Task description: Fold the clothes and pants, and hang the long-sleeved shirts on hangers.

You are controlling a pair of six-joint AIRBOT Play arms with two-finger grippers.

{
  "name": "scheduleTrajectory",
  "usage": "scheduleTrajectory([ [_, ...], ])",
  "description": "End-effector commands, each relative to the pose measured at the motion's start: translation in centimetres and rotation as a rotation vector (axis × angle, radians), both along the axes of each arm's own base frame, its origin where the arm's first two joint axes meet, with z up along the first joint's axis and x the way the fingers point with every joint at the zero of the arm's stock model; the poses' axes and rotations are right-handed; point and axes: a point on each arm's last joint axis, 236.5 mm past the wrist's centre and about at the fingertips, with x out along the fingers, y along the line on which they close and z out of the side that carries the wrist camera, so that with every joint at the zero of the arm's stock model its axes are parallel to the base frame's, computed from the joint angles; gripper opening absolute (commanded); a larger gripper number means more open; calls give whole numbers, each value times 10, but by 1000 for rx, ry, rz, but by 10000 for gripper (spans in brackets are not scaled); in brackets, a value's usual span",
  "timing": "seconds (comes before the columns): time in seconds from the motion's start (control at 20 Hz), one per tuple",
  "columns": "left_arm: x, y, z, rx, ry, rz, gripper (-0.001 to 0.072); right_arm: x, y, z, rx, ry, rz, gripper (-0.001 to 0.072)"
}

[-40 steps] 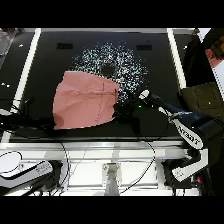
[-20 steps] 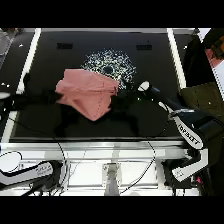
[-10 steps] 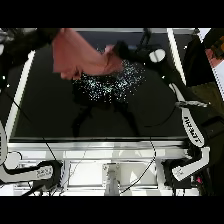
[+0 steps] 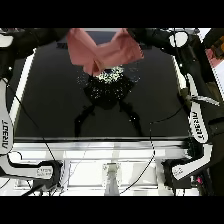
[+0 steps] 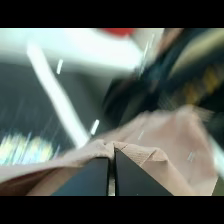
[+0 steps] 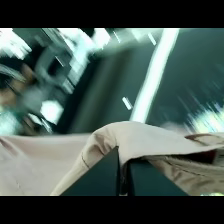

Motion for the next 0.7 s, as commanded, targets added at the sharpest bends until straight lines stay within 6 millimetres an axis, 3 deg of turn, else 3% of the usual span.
scheduleTrajectory([
  [0.0, -27, 19, -104, 321, 248, -26, 5, -41, -30, -77, -200, 270, 72, 13],
  [0.1, -56, 19, -142, 370, 357, -62, 5, -68, -37, -105, -237, 362, 94, 12],
  [0.3, -131, 15, -192, 378, 489, -96, 5, -144, -55, -146, -276, 485, 80, 13],
  [0.5, -212, 5, -218, 394, 555, -155, 5, -244, -59, -184, -242, 643, 68, 14],
  [0.65, -248, -6, -223, 399, 562, -192, 5, -307, -52, -208, -209, 761, 57, 14],
])
